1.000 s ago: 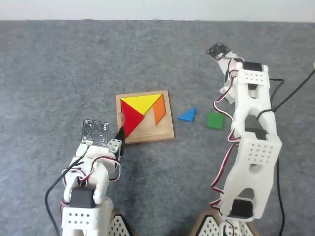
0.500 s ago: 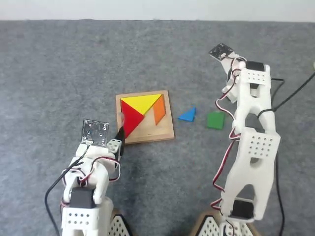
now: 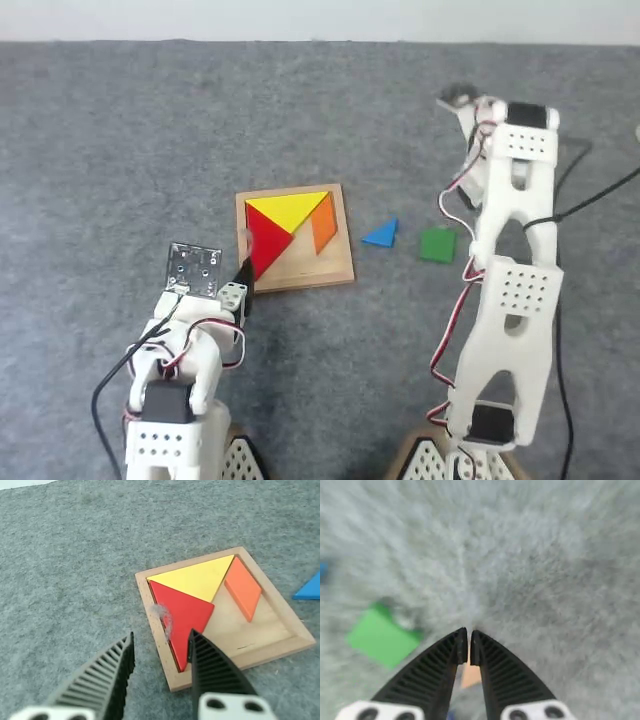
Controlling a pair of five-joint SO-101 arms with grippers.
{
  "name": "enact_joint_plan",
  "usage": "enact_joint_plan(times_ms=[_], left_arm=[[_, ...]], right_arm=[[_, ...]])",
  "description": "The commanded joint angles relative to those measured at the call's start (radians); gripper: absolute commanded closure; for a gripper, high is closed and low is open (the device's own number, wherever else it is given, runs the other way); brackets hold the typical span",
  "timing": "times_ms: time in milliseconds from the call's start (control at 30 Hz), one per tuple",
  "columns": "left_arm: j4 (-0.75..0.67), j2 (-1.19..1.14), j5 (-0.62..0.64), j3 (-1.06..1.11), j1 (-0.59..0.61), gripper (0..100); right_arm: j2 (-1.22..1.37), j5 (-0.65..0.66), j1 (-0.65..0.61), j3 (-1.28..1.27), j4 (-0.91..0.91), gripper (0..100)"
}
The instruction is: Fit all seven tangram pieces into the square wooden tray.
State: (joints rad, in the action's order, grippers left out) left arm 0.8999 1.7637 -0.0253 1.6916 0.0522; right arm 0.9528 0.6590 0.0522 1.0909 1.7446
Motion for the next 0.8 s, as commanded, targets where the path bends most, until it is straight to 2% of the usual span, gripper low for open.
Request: enact_joint_plan(times_ms=[0, 133, 300, 467, 767], left_arm=[[0.008, 0.011, 0.002, -0.005, 0.0, 83], [0.003, 0.011, 0.002, -0.005, 0.002, 83], [0.005, 0.011, 0.002, -0.005, -0.003, 83], [0.005, 0.011, 0.002, -0.005, -0.003, 83], [0.008, 0.011, 0.002, -0.005, -0.003, 83]], right_arm=[[-0.042, -0.068, 0.022, 0.158, 0.054, 98.0], [-0.107, -0.071, 0.065, 0.077, 0.056, 86.5], [-0.262, 0.011, 0.068, -0.232, 0.054, 71.8], [-0.378, 0.02, 0.024, -0.453, 0.047, 70.5], [-0.255, -0.041, 0.053, -0.488, -0.039, 70.5]])
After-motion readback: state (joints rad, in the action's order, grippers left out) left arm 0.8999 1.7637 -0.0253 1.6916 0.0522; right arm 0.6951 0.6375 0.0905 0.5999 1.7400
